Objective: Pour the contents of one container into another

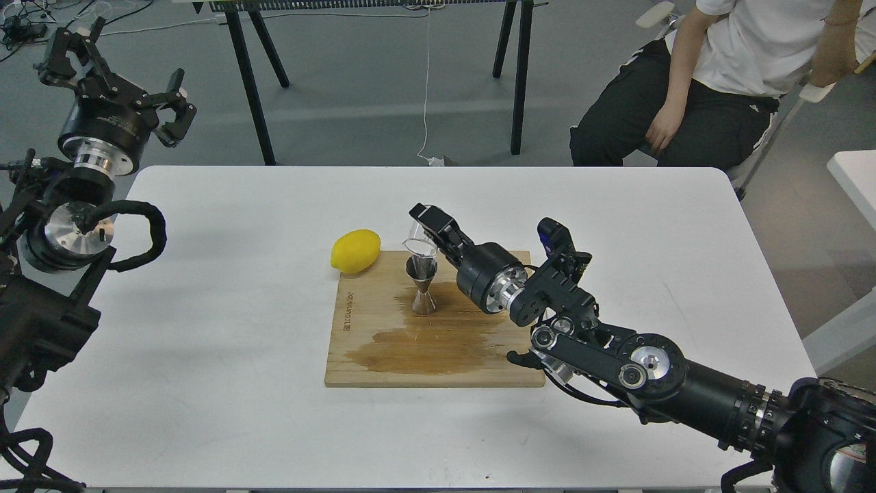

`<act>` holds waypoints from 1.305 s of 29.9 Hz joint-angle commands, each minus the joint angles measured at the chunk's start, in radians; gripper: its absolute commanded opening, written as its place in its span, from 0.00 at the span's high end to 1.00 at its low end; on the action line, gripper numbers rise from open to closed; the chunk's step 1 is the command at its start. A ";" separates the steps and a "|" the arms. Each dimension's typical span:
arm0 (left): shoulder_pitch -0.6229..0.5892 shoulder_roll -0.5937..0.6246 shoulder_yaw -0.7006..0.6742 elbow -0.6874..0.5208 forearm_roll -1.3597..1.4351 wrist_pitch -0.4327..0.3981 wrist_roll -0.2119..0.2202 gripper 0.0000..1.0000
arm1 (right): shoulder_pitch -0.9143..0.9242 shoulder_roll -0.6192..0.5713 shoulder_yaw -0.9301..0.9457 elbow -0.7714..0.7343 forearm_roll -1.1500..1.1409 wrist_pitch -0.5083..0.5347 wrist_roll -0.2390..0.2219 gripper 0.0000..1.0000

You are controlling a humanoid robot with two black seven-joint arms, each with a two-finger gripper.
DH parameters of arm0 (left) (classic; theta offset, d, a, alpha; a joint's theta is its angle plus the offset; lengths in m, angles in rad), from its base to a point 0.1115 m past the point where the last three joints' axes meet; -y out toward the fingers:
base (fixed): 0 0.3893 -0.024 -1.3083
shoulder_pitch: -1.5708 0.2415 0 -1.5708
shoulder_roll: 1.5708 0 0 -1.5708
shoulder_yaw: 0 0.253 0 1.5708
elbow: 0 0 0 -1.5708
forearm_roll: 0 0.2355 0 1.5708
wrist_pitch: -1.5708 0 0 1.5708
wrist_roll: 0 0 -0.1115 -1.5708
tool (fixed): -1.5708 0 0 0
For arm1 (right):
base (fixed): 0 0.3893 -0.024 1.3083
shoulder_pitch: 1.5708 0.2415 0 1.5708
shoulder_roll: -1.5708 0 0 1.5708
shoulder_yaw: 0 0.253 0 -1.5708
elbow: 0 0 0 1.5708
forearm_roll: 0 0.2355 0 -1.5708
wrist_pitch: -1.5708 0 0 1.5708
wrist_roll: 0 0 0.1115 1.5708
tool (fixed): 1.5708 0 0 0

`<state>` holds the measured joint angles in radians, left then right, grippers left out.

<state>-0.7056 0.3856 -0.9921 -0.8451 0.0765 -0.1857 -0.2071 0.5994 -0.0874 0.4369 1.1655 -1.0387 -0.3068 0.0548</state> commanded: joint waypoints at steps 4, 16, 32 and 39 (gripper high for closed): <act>0.000 0.001 0.000 0.000 0.000 0.000 0.000 0.00 | 0.007 -0.002 -0.023 0.000 -0.009 -0.012 0.008 0.65; 0.000 0.001 0.000 0.000 -0.001 0.000 0.000 0.00 | 0.025 -0.002 -0.075 -0.029 -0.188 -0.051 0.057 0.65; 0.001 0.001 -0.008 -0.002 -0.001 0.000 0.000 0.00 | 0.011 -0.097 0.020 0.046 -0.082 -0.084 0.114 0.64; 0.001 -0.004 -0.023 -0.002 -0.003 0.000 -0.003 0.00 | -0.044 -0.221 0.210 0.183 0.329 -0.084 0.063 0.63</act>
<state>-0.7043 0.3845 -1.0074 -0.8469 0.0741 -0.1856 -0.2087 0.5872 -0.2604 0.5643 1.2951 -0.8805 -0.3930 0.1468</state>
